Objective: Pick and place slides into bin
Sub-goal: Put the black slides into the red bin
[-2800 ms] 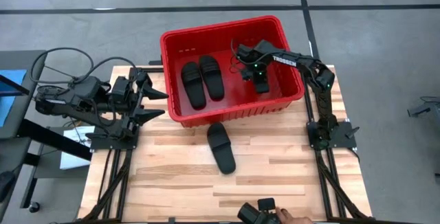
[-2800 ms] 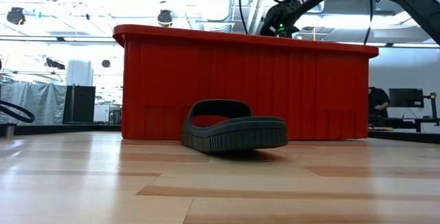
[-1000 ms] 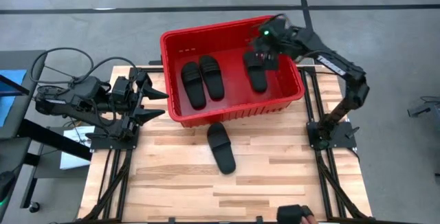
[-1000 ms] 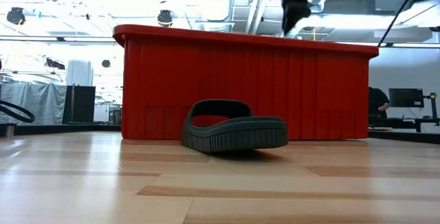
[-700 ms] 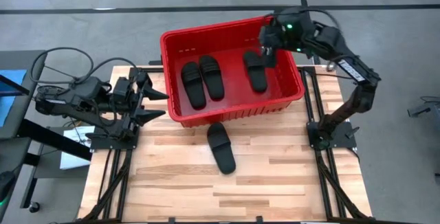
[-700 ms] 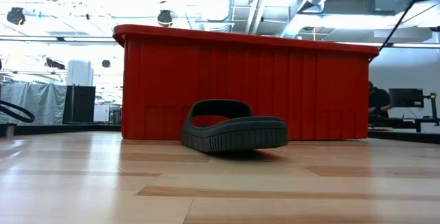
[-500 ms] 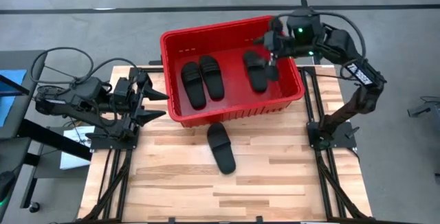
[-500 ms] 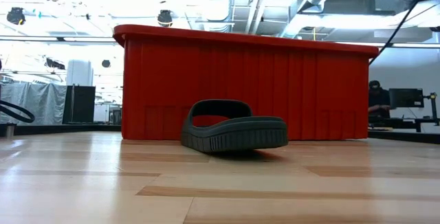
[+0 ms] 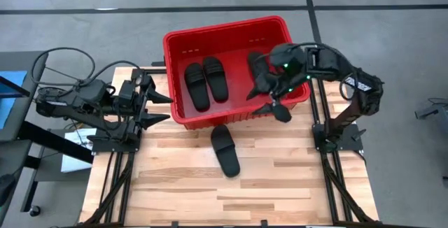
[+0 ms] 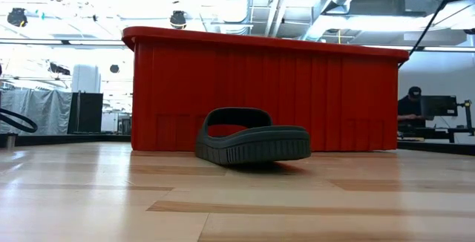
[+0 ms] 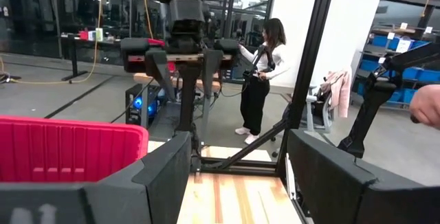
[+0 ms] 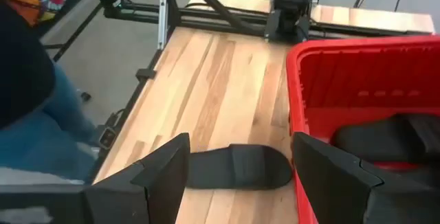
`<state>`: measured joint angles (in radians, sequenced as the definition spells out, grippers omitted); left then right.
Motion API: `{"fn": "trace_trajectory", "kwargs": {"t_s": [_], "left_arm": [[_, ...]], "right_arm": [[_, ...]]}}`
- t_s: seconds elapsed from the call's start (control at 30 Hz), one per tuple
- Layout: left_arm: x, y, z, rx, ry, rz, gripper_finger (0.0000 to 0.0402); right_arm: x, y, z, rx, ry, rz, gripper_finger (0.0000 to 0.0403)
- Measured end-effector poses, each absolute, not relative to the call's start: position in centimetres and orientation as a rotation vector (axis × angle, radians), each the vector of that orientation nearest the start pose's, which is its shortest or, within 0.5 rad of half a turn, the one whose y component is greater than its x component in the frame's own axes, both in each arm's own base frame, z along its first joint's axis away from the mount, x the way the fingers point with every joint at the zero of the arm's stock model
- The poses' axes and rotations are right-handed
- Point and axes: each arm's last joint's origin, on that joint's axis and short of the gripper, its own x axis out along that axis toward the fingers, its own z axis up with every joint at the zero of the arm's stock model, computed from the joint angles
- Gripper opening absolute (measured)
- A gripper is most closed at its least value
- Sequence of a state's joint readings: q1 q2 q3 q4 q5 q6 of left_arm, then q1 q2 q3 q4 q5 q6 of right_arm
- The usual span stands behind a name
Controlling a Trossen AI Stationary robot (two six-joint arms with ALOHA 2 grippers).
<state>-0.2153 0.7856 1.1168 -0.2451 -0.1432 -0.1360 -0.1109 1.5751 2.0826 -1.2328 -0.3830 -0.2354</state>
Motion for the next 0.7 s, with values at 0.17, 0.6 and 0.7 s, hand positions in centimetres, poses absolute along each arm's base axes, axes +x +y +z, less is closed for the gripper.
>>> {"fn": "trace_trajectory", "kwargs": {"t_s": [0.17,0.6,0.7], "left_arm": [[13.9,-2.6,43.5,-0.151,-0.080,-0.074,0.0234],[13.9,-2.6,43.4,-0.150,-0.074,-0.073,0.0234],[13.9,-2.6,43.4,-0.150,-0.073,-0.073,0.0234]], "right_arm": [[29.2,-1.1,46.6,-0.073,0.712,0.329,0.0249],[34.0,1.2,40.9,-0.038,1.004,0.340,0.0237],[34.9,2.2,40.0,-0.025,1.032,0.354,0.0222]]}}
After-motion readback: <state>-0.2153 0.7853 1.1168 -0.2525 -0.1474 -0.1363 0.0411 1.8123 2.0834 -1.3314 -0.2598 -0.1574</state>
